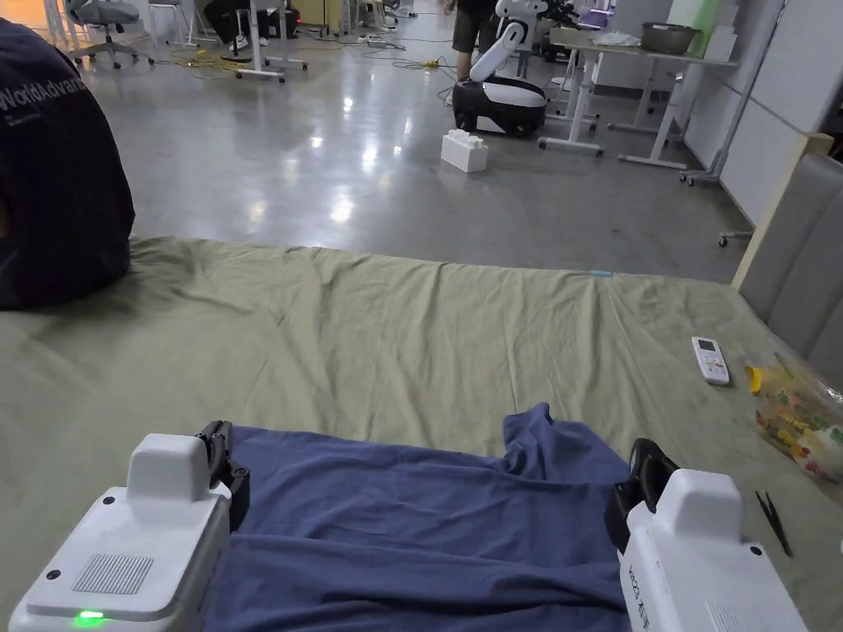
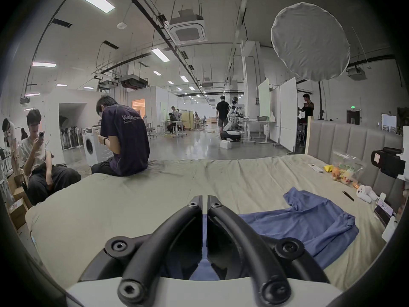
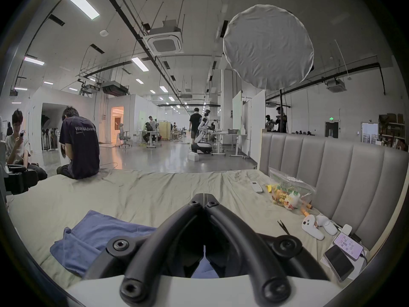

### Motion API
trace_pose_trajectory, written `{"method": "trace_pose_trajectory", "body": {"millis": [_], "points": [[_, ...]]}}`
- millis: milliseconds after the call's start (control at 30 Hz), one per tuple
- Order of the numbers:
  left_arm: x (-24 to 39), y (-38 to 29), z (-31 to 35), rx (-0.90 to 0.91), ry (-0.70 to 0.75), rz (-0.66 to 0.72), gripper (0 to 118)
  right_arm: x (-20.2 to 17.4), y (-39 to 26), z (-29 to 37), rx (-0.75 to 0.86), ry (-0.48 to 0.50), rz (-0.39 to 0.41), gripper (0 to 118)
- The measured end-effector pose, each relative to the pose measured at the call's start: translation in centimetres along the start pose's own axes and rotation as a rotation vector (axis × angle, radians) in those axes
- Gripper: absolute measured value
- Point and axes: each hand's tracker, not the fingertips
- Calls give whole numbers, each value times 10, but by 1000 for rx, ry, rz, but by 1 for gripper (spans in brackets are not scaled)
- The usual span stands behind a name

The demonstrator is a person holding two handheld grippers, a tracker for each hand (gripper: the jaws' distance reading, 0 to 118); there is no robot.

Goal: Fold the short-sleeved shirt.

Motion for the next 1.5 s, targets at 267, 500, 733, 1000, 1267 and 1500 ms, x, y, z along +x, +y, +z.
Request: {"method": "trace_pose_trajectory", "body": {"millis": [267, 500, 733, 1000, 1267, 1500], "points": [[-19, 1, 11, -68, 35, 2, 2, 0, 4, 12, 35, -12, 32, 0], [-58, -57, 1, -371, 50, 99, 2, 7, -13, 8, -34, -1, 1, 0], [-89, -110, -35, -641, 56, 200, 30, 11, -29, 8, -92, 10, 9, 0], [-100, -146, -87, -790, 74, 181, 75, 23, -41, 8, -149, -7, 19, 0], [-72, -144, -84, -833, 16, 14, 41, 42, -59, 14, -223, -40, 13, 0], [-71, -145, -90, -836, -42, -28, 8, 76, -82, 14, -380, -108, 0, 6]]}}
